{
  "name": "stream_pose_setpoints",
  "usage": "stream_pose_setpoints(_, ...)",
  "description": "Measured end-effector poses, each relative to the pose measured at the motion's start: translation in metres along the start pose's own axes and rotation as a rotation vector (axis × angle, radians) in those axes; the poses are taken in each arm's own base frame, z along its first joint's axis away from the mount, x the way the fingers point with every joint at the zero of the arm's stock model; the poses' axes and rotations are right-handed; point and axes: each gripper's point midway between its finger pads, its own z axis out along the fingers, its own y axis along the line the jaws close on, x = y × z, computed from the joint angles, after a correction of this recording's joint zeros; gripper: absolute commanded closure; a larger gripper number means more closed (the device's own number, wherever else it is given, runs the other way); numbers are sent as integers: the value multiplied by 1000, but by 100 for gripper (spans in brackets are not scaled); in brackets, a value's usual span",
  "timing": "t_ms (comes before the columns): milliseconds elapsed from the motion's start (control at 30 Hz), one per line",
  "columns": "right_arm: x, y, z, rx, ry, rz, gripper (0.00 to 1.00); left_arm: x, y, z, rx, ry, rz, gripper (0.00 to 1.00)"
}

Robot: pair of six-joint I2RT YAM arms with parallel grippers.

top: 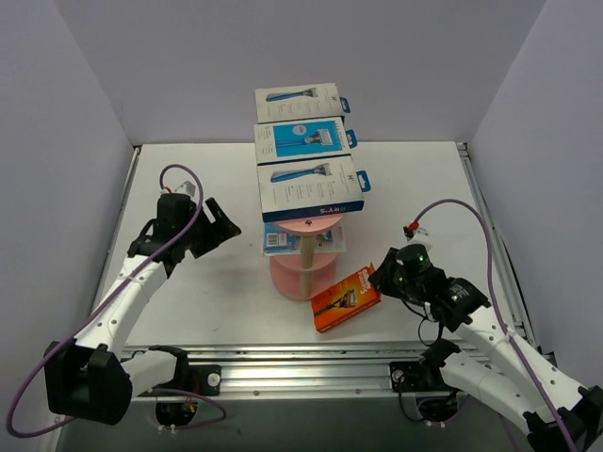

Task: Place and organize the shaving razors onto the shelf

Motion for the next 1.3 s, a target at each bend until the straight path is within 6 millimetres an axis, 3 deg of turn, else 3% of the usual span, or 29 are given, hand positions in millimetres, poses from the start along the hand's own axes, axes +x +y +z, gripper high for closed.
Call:
stream_pose_setpoints(300,-36,3,-11,62,-76,-34,100,-41,12,18,-34,-6,21,16)
stream_pose_setpoints(600,-65,-5,-18,113,-148,-41,100,-32,16,29,7,73,47,16)
stream_pose_setpoints(767,-73,-8,-21,113,-177,-38,100,-30,10,28,50,93,51,16)
stream_pose_setpoints(1300,-82,11,-15,9,-205,-24,100,-29,10,28,63,98,73,16)
